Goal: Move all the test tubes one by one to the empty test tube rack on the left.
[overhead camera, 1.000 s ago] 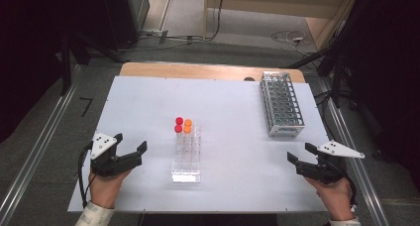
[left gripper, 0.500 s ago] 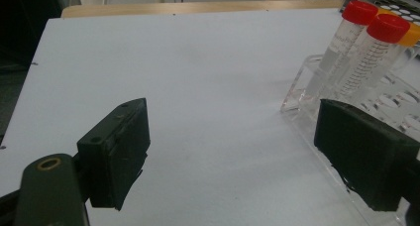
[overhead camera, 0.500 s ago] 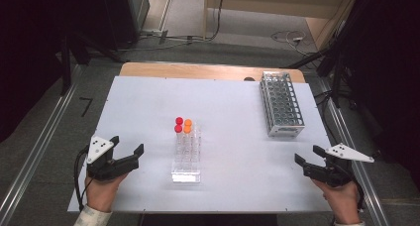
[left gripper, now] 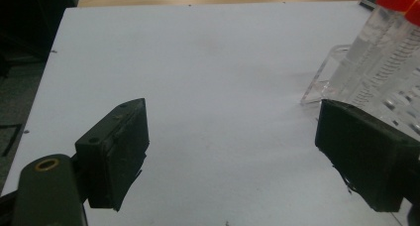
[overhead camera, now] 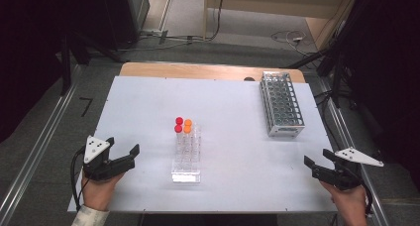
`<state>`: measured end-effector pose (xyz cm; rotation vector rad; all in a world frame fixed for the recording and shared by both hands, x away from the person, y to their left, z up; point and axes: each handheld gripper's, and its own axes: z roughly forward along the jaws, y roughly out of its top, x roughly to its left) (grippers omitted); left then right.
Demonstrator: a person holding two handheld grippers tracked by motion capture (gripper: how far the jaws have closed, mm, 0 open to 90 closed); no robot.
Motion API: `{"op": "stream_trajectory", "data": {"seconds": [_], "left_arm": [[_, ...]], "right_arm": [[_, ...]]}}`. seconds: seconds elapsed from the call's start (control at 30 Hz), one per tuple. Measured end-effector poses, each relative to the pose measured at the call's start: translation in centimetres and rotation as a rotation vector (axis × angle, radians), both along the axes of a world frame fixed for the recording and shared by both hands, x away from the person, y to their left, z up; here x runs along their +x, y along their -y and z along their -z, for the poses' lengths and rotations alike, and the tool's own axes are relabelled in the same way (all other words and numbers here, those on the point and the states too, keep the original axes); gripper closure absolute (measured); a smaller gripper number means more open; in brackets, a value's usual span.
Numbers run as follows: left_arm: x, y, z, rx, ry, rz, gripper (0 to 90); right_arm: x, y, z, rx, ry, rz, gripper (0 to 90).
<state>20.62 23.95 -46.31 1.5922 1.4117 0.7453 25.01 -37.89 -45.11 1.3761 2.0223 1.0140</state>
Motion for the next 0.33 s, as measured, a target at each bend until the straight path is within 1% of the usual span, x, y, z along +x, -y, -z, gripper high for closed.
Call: {"op": "stream_trajectory", "data": {"seconds": [0.1,0.17,0.27,0.33], "left_arm": [[0.1,-0.3,0.2,0.004,-0.007,-0.008,13.6],[0.3,-0.5,0.6,0.008,-0.019,-0.015,13.0],[0.6,-0.7,1.2,0.018,-0.041,-0.031,13.0],[1.0,-0.8,1.9,0.011,-0.066,-0.043,13.0]], "right_arm": [[0.1,0.5,0.3,0.003,-0.006,0.018,21.4],[0.2,0.8,0.5,0.001,-0.011,0.035,21.4],[0.4,1.3,0.9,0.009,-0.018,0.056,19.9],[0.6,1.4,1.2,0.017,-0.022,0.067,18.3]]}}
